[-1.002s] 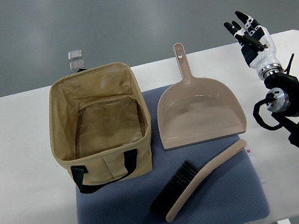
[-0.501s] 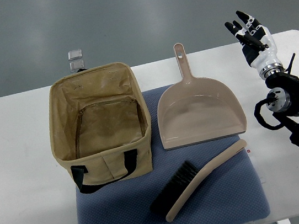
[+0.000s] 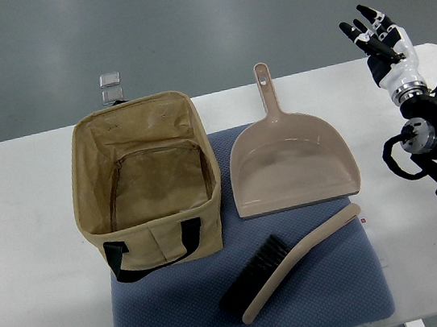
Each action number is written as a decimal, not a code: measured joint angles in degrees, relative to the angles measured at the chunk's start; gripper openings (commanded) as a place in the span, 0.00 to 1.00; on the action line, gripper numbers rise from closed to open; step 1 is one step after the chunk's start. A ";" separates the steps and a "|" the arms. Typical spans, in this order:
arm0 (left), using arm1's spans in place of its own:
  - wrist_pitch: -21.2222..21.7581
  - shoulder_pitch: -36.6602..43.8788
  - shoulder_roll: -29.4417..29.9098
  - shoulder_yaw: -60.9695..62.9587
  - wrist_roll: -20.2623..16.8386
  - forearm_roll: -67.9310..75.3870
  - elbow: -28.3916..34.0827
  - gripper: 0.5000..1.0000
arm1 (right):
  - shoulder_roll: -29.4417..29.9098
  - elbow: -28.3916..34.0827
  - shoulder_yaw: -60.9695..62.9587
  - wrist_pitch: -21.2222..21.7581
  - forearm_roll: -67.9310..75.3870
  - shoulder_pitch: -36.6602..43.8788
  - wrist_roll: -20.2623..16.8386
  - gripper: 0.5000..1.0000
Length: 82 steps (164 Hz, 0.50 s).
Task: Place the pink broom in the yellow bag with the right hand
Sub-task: 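Move the right hand over the dustpan toward the brush handle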
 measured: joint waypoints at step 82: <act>0.00 0.00 0.00 0.00 -0.01 0.00 0.05 1.00 | -15.16 10.28 -23.75 0.69 -16.34 4.25 1.66 0.86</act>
